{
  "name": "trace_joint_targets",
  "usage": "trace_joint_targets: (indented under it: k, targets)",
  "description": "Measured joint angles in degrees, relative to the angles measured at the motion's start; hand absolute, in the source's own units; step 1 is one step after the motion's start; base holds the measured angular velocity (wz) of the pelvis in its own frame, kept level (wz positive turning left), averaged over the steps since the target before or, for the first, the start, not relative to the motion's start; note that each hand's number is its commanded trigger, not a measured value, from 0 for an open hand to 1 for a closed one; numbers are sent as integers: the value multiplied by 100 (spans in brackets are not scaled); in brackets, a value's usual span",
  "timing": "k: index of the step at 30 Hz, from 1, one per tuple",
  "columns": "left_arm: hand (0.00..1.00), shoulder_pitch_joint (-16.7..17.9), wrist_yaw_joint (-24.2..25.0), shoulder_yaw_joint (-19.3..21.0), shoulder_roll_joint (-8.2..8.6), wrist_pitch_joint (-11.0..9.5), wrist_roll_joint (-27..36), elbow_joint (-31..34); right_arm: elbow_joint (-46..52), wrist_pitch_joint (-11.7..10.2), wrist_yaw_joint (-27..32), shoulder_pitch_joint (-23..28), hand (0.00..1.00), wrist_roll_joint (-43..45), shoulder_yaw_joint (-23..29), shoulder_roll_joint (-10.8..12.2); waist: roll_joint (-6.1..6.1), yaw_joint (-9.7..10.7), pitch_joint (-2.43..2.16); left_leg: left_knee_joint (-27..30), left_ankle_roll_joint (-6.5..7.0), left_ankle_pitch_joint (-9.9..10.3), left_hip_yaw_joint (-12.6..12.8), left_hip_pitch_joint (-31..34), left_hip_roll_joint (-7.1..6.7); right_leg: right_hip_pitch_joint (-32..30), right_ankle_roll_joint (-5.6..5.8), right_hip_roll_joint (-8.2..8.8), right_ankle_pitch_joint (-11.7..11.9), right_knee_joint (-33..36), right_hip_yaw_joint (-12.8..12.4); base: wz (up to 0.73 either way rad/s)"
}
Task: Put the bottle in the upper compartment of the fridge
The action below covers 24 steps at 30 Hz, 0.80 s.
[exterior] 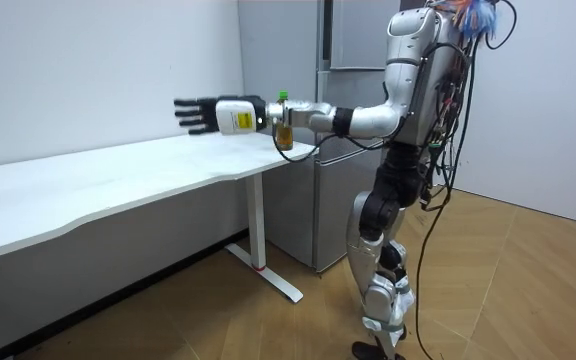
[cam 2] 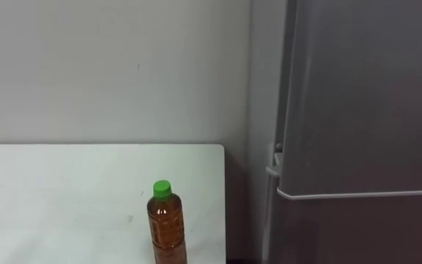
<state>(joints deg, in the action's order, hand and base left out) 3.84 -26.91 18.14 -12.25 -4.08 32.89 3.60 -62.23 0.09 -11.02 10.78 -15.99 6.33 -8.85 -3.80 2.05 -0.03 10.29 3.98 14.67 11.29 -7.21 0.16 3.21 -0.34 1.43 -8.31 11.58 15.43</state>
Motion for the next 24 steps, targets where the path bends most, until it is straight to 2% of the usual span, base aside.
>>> trace_joint_targets:
  k: [4,9,12,15,17,19,21,24]
  targets:
    - [0,-141,13,-43,0,5,6,278,-15,11,-5,-26,0,-117,-13,3,-29,93,5,25,0,1,-27,14,0,-12,-2,5,1,9,27,3]
    - [0,-413,134,-78,0,146,13,579,-25,91,-5,-64,0,-196,-18,2,-69,145,15,55,-1,0,-32,63,3,-34,-11,9,7,4,39,0]
    - [0,-594,368,-197,-1,269,5,800,-24,129,-5,-70,0,-263,-62,3,-35,168,2,63,-2,-1,-32,62,5,-26,-9,11,5,6,42,0]
    - [0,-808,582,-386,-2,385,7,990,-36,136,-2,-59,0,-397,-64,1,-25,238,12,63,-1,-1,-32,62,1,-27,-7,9,4,4,20,0]
    - [0,-916,756,-610,-2,418,-3,1169,-28,136,-4,-69,0,-404,-67,2,-26,288,46,53,-1,-1,-21,62,1,-37,-6,8,4,3,9,-2]
    - [0,-989,905,-752,-1,448,-3,1244,-30,135,-11,-84,0,-408,-67,1,-27,318,62,48,-1,-1,-12,69,1,-48,-7,-2,0,-2,-24,-2]
    - [0,-1089,1013,-925,0,552,2,1391,-50,165,-23,-177,0,-395,-73,1,-51,418,48,51,-1,-1,-19,110,3,-45,-2,-24,8,-90,-46,2]
    - [0,-1144,1196,-1061,-2,586,14,1549,-102,252,-38,-253,0,-390,-73,-1,-50,498,42,89,-2,-2,-19,123,7,-54,-1,-30,10,-95,-51,0]
